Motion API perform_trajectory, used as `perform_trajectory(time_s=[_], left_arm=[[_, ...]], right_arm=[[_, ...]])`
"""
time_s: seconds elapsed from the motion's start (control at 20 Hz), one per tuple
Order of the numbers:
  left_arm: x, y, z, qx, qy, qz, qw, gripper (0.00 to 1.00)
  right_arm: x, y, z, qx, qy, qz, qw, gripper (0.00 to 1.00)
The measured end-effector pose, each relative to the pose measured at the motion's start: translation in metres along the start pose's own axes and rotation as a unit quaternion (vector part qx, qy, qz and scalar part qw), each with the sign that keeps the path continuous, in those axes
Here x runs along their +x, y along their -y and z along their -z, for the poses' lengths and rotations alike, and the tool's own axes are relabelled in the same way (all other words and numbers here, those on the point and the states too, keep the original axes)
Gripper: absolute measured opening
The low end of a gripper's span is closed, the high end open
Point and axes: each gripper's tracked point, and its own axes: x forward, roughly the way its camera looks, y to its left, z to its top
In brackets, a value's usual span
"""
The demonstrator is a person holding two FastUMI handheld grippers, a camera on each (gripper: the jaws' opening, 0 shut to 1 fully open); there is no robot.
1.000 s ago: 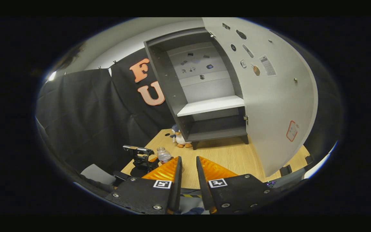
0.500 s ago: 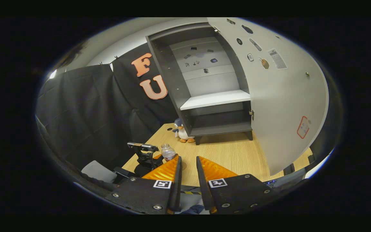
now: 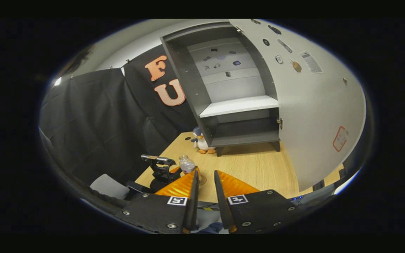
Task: Open the cabinet door with the right hand, grasp the bottle in the cabinet with the left hand and place it on the coaster, then close the cabinet door with the right hand.
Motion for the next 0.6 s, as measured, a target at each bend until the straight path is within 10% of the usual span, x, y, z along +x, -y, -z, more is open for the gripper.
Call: perform_trajectory(time_s=[0.6], left_arm=[[-0.008, -0.002, 0.007, 0.002, -0.021, -0.008, 1.0, 0.88]], right_arm=[[0.01, -0.004, -0.002, 0.01, -0.001, -0.006, 1.0, 0.28]])
